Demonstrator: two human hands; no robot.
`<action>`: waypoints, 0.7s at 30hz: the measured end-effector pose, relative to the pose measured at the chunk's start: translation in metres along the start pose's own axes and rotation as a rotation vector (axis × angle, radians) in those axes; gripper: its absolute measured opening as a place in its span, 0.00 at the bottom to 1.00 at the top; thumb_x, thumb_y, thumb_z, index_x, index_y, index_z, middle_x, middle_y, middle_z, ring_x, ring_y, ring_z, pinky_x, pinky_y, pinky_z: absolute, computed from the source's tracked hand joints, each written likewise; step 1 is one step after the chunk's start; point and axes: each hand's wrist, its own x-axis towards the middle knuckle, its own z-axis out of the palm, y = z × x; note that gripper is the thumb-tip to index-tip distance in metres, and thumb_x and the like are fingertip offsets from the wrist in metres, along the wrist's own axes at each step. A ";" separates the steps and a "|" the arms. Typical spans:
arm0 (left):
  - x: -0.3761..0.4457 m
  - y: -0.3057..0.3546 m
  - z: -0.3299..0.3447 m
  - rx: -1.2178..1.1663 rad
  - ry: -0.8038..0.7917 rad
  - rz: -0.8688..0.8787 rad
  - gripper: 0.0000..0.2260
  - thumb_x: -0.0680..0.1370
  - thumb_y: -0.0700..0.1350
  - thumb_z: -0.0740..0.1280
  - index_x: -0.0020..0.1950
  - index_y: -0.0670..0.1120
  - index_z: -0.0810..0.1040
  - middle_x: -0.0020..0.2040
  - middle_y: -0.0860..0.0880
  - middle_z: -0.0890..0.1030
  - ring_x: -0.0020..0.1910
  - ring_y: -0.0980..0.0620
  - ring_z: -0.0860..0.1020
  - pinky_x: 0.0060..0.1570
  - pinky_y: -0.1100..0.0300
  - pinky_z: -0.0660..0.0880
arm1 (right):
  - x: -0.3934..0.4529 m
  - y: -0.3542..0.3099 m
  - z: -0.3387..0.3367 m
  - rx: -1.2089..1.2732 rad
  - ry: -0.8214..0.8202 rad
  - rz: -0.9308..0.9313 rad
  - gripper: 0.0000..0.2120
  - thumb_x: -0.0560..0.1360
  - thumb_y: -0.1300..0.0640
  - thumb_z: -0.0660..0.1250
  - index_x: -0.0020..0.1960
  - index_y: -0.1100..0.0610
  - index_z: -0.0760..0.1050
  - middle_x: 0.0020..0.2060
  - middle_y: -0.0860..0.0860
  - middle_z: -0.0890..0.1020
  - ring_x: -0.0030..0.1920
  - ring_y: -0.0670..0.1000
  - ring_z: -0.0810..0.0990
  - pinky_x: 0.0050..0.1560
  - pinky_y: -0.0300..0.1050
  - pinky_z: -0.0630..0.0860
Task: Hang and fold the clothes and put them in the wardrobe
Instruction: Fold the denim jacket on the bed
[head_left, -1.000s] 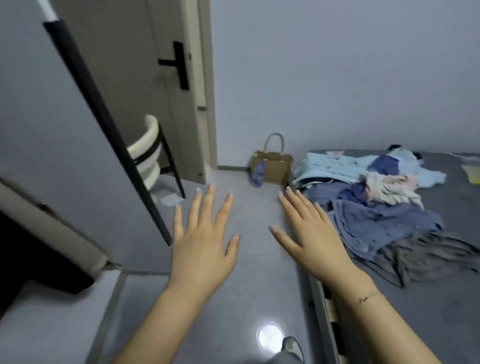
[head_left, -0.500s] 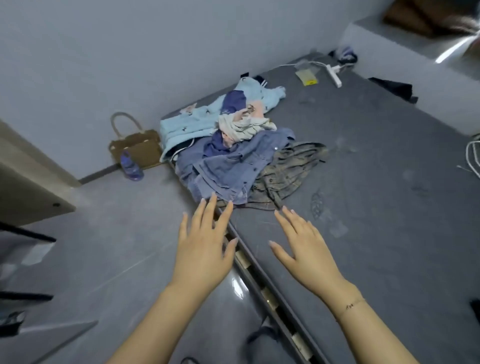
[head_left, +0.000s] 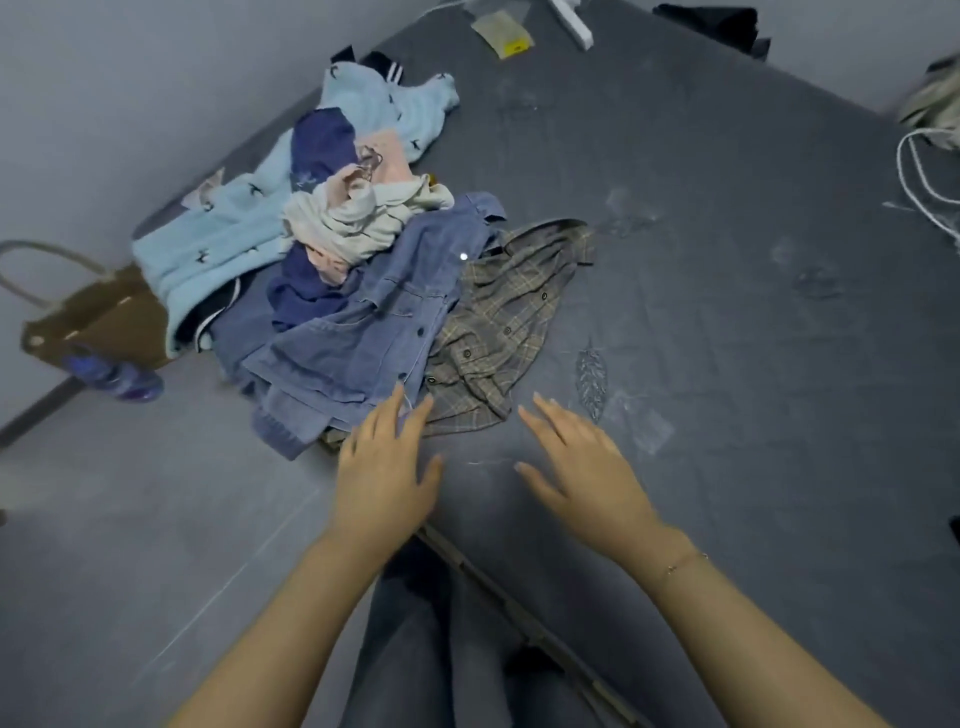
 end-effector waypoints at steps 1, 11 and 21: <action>0.024 -0.011 0.003 -0.026 -0.004 -0.003 0.28 0.80 0.54 0.62 0.78 0.51 0.58 0.80 0.47 0.53 0.76 0.46 0.57 0.72 0.47 0.60 | 0.022 0.002 0.007 0.001 0.000 0.013 0.29 0.83 0.42 0.51 0.80 0.50 0.48 0.79 0.47 0.49 0.78 0.47 0.50 0.77 0.46 0.49; 0.278 -0.122 0.058 -0.131 0.037 0.077 0.24 0.80 0.46 0.66 0.74 0.42 0.66 0.75 0.41 0.65 0.72 0.41 0.64 0.68 0.44 0.65 | 0.231 0.014 0.121 0.261 0.021 0.282 0.29 0.83 0.45 0.54 0.80 0.52 0.50 0.79 0.47 0.48 0.78 0.49 0.51 0.76 0.51 0.54; 0.434 -0.145 0.097 -0.232 0.038 -0.001 0.21 0.81 0.45 0.64 0.73 0.43 0.67 0.67 0.40 0.72 0.65 0.42 0.72 0.59 0.53 0.69 | 0.290 0.011 0.191 0.480 0.066 0.509 0.30 0.82 0.49 0.59 0.79 0.54 0.53 0.79 0.47 0.48 0.79 0.53 0.48 0.78 0.52 0.52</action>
